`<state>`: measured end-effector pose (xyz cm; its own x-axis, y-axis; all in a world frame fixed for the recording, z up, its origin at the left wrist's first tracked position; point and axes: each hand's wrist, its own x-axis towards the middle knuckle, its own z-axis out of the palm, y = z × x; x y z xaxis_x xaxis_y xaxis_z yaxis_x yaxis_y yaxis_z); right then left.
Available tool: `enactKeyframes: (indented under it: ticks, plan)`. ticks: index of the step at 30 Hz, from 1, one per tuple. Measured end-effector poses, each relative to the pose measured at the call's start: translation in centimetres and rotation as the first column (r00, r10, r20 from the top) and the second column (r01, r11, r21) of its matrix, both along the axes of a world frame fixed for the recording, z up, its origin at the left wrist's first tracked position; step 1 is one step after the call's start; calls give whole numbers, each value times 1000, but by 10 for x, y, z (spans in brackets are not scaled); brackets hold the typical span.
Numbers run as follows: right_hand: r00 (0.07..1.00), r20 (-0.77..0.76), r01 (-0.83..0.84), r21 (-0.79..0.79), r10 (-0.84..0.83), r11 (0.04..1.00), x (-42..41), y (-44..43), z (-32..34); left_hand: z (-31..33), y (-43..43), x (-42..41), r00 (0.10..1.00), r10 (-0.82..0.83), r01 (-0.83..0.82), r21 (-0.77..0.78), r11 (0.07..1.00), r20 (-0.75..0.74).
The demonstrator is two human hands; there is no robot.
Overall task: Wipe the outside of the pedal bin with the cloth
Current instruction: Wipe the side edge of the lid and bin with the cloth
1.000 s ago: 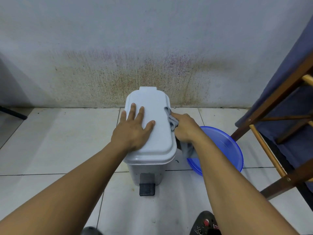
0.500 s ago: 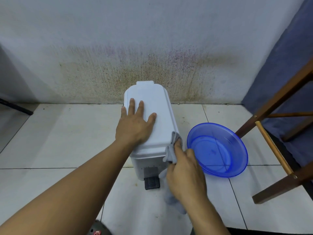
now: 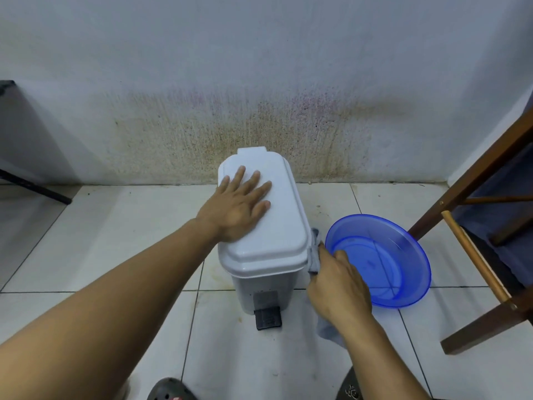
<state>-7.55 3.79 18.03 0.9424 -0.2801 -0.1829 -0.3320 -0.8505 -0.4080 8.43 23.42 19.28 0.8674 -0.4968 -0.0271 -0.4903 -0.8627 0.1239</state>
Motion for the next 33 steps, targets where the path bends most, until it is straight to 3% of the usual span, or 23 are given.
enactKeyframes:
  ticks: [6, 10, 12, 14, 17, 24, 28, 33]
  plan:
    - [994, 103, 25, 55, -31, 998, -28, 27, -5, -7, -28, -37, 951, 301, -308, -148, 940, -68]
    - [995, 101, 23, 18, -25, 1000, -16, 20, -6, 2, -53, -61, 885, 465, -466, -18, 885, -20]
    - [998, 63, 10, -12, -10, 1000, 6, -4, -2, 11, -47, -64, 909, 401, -413, 124, 902, 112]
    - [999, 4, -36, -39, 36, 999, 30, -30, 6, 18, -24, -57, 948, 214, -256, 165, 952, 235]
    - [991, -79, -110, -68, 104, 992, 50, -47, 22, 18, 22, -33, 979, 18, -55, 176, 983, 204]
    - [997, -5, -83, -51, 83, 995, 17, -21, 9, -6, 13, -32, 970, 245, -245, 58, 968, 3]
    - [999, 45, 16, -15, -16, 1000, 14, -8, -4, -2, -3, -39, 937, 346, -343, 72, 937, -38]
    - [999, -32, 11, -107, -15, 994, 52, -33, 4, 8, -27, -56, 913, 405, -392, 165, 905, -53]
